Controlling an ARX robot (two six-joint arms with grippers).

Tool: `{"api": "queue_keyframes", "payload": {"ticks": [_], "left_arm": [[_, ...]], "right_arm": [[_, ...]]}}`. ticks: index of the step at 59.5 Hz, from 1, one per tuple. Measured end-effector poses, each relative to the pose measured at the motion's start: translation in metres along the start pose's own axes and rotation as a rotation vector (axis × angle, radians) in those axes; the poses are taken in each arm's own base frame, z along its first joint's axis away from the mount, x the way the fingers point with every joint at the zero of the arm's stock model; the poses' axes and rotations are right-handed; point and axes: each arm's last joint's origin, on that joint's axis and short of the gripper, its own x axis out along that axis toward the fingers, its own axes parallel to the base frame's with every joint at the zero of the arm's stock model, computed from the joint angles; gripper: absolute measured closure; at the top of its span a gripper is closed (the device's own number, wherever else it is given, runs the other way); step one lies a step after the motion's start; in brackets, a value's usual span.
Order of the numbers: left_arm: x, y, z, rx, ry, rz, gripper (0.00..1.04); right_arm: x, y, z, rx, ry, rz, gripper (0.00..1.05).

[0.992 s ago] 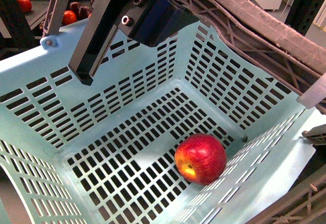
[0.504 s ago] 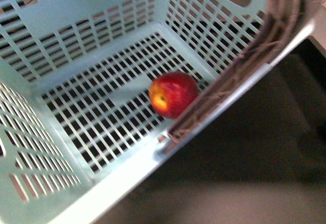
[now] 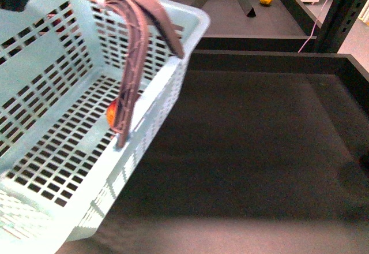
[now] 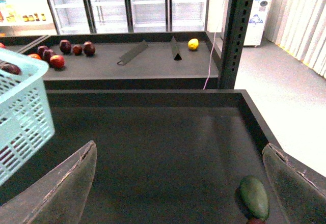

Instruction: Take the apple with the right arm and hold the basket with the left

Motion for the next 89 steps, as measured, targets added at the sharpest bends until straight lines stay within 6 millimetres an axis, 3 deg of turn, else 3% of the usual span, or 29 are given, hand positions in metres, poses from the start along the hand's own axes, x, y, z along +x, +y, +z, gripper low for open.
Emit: {"api": "queue_keyframes", "payload": {"ticks": [9, 27, 45, 59, 75, 89], "left_arm": [[0.004, 0.020, 0.022, -0.068, -0.085, 0.053, 0.89], [0.021, 0.069, 0.035, -0.151, -0.130, 0.180, 0.89], [0.029, 0.095, 0.060, -0.250, -0.275, 0.198, 0.89], [0.034, 0.113, 0.054, -0.242, -0.225, 0.262, 0.89], [0.032, 0.116, 0.045, -0.218, -0.198, 0.279, 0.89], [0.019, 0.118, 0.043, -0.260, -0.187, 0.324, 0.51]], "right_arm": [[0.000, 0.000, 0.000, 0.000, 0.000, 0.000, 0.09], [0.000, 0.000, 0.000, 0.000, 0.000, 0.000, 0.09], [0.000, 0.000, 0.000, 0.000, 0.000, 0.000, 0.09], [0.000, 0.000, 0.000, 0.000, 0.000, 0.000, 0.09], [0.000, 0.000, 0.000, 0.000, 0.000, 0.000, 0.09], [0.000, 0.000, 0.000, 0.000, 0.000, 0.000, 0.09]]}}
